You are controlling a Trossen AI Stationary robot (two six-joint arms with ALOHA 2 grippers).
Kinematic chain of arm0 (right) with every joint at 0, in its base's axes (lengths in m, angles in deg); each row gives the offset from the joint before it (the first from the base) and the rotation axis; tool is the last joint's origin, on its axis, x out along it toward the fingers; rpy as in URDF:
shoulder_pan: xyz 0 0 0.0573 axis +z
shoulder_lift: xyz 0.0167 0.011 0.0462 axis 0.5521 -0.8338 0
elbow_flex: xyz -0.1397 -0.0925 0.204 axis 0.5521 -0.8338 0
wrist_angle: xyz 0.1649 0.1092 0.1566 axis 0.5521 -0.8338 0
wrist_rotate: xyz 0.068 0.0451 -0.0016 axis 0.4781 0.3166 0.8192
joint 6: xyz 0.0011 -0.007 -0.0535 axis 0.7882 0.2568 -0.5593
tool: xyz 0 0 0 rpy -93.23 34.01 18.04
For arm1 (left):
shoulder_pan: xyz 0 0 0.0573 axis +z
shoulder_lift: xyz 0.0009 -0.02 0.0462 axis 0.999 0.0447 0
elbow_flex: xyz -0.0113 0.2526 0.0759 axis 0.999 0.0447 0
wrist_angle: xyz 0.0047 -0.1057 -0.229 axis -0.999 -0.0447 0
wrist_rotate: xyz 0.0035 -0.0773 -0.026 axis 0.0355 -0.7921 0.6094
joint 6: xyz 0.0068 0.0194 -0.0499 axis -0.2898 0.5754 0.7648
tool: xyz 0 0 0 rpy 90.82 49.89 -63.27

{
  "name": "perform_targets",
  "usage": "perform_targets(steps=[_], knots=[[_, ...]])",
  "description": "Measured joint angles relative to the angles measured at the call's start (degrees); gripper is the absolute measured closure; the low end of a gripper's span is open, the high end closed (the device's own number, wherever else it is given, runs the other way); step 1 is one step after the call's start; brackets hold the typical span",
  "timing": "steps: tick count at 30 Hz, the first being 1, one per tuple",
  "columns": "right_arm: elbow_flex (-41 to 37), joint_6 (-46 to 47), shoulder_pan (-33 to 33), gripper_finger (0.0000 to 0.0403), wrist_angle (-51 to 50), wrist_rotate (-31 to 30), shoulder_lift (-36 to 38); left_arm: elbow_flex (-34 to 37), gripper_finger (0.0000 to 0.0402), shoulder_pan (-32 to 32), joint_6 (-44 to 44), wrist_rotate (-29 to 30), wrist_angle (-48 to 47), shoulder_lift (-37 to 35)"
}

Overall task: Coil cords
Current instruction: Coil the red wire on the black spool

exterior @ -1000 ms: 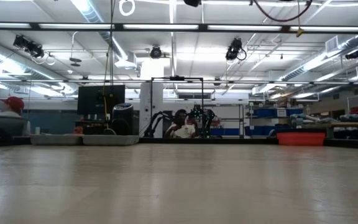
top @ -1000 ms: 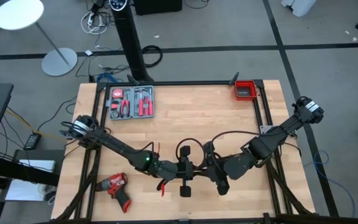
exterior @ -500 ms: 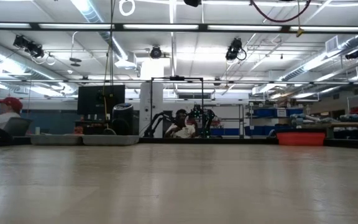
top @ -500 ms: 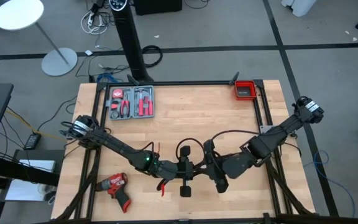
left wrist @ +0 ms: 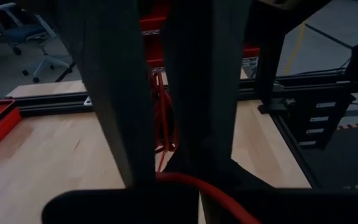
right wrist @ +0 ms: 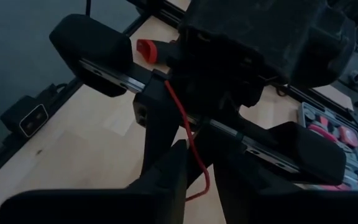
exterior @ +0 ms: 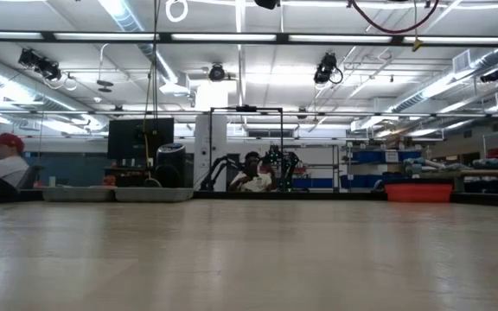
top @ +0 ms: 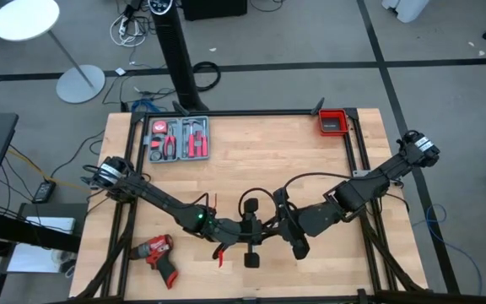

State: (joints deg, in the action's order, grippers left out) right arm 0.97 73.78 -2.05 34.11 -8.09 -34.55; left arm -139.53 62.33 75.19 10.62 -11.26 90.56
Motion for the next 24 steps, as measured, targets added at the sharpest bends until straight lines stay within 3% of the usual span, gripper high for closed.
perform_targets(steps=[9, 21, 24], knots=[[0.0, -3.4, 0.0, 0.0397, -1.8, -1.0, 0.0, 0.0, 0.0402, 0.0, 0.0, 0.6, 1.2, 0.0], [1.8, -5.4, 5.1, 0.0402, -5.8, -15.1, 2.9, 0.0, 0.0402, 0.0, -0.2, 0.4, -0.1, 0.0], [2.0, -3.7, 7.3, 0.0402, -7.2, -16.3, 5.0, 0.0, 0.0402, 0.0, -0.2, 0.5, -1.1, 0.0]])
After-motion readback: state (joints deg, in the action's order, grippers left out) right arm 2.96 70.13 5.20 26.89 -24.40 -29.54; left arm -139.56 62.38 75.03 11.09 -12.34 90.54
